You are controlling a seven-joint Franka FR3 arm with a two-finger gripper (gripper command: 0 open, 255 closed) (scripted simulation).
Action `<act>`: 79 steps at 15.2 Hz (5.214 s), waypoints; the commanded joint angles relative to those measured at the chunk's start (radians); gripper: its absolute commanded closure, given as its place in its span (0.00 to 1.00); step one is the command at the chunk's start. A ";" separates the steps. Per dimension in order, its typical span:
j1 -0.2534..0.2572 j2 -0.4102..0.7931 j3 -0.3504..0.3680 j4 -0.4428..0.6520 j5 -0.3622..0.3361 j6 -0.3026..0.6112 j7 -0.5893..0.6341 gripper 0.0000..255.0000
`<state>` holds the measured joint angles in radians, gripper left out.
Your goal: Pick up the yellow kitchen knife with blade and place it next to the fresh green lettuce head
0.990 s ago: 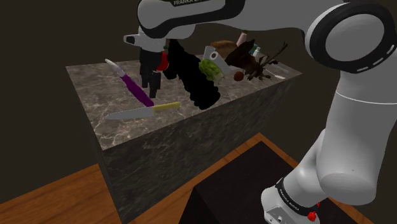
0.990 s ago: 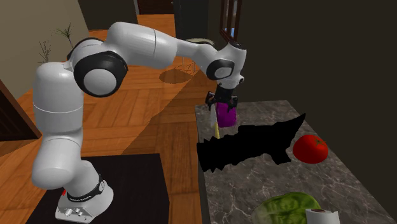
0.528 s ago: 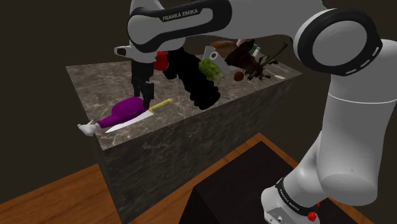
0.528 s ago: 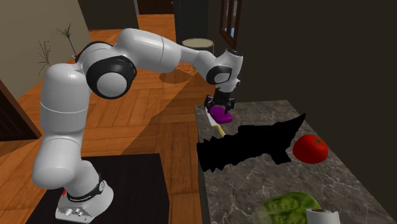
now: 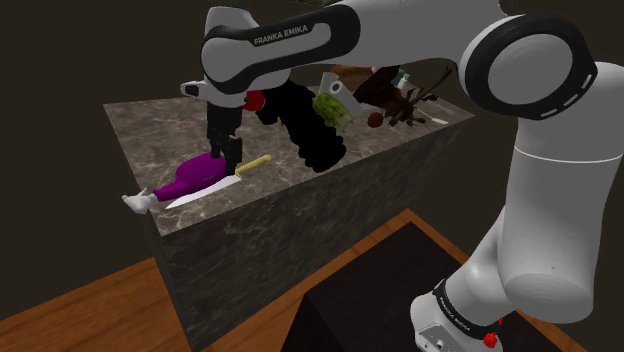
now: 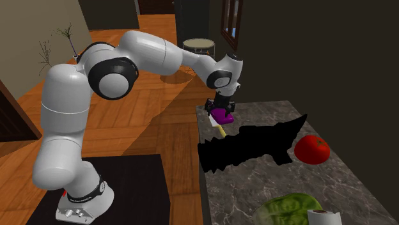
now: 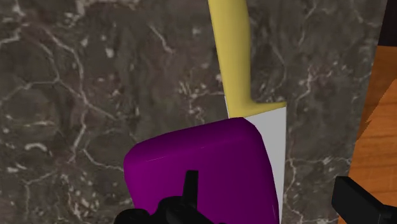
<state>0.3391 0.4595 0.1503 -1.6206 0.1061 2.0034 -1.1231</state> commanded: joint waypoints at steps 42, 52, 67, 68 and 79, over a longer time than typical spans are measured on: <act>-0.072 -0.132 0.019 -0.326 -0.008 0.322 -0.322 1.00; -0.076 -0.193 0.020 -0.282 -0.005 0.218 -0.315 1.00; -0.080 -0.265 0.021 -0.172 -0.003 0.037 -0.300 1.00; -0.080 -0.268 0.021 -0.163 -0.003 0.025 -0.299 1.00; -0.082 -0.291 0.021 -0.050 -0.004 -0.111 -0.286 1.00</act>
<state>0.2573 0.1652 0.1717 -1.6866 0.1029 1.9059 -1.4109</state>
